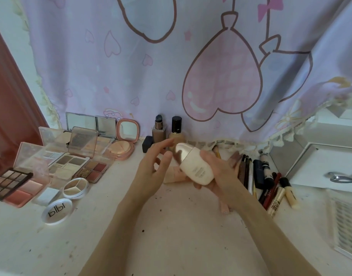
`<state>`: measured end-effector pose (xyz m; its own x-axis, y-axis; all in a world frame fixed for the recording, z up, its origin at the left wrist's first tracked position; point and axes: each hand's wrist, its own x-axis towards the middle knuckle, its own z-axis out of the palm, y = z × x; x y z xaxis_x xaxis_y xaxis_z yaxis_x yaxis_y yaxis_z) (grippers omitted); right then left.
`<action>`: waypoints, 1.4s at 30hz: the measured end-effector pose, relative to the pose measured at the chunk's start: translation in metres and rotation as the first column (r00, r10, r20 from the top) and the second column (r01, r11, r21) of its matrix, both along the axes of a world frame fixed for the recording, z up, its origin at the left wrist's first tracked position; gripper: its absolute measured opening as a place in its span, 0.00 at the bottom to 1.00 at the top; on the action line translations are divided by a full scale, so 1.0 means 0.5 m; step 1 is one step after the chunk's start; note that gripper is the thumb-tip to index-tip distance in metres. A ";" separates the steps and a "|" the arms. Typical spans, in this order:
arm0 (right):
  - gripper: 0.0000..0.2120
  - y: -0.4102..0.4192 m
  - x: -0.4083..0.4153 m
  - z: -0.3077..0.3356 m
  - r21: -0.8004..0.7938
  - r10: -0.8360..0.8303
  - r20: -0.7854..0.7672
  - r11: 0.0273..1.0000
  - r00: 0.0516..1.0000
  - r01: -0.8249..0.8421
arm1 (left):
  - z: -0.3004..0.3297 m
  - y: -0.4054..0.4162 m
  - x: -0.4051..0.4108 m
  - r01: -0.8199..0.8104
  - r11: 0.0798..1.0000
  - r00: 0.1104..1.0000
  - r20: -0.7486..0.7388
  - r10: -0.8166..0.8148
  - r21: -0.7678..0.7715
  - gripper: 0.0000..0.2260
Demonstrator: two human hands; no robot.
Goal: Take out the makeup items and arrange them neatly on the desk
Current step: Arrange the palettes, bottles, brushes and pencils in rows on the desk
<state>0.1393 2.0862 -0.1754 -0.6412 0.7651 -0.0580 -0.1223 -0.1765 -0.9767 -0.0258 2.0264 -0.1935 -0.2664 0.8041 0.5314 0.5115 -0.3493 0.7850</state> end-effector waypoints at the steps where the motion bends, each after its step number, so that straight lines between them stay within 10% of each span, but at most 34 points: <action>1: 0.18 -0.009 -0.001 -0.001 -0.066 0.047 -0.027 0.997 0.999 -0.049 | 0.002 -0.002 0.006 0.032 0.999 0.999 0.023 -0.032 0.020 0.12; 11: 0.21 -0.026 0.000 0.002 -0.522 0.217 -0.160 0.809 0.963 -0.269 | 0.005 -0.017 0.037 -0.054 0.981 0.976 -0.199 0.091 0.184 0.17; 16: 0.17 -0.044 -0.017 -0.001 -0.208 0.162 0.013 0.966 0.987 -0.155 | 0.003 -0.016 0.033 -0.197 0.971 0.967 -0.136 0.216 0.137 0.16; 21: 0.14 -0.053 -0.022 -0.018 0.494 -0.228 0.326 0.868 0.918 0.040 | -0.003 0.004 0.029 -0.366 0.832 0.916 -0.005 0.401 -0.417 0.32; 25: 0.15 -0.039 -0.011 -0.014 0.041 -0.169 0.186 0.986 0.968 0.164 | 0.018 -0.007 0.021 -0.108 0.988 0.978 0.166 0.126 -0.114 0.16; 29: 0.18 -0.018 0.012 -0.011 -0.541 -0.047 -0.117 0.840 0.992 -0.024 | 0.026 -0.019 0.011 0.372 0.927 0.903 0.213 -0.372 0.043 0.09; 36: 0.24 -0.019 -0.002 -0.031 -0.253 0.010 0.086 0.967 0.996 0.012 | 0.035 -0.016 0.020 0.103 0.989 0.991 0.101 -0.093 -0.104 0.08; 42: 0.20 -0.008 0.017 -0.024 -0.388 0.002 -0.026 0.921 1.000 -0.012 | 0.040 -0.028 0.012 0.416 0.901 0.900 0.202 -0.387 -0.127 0.15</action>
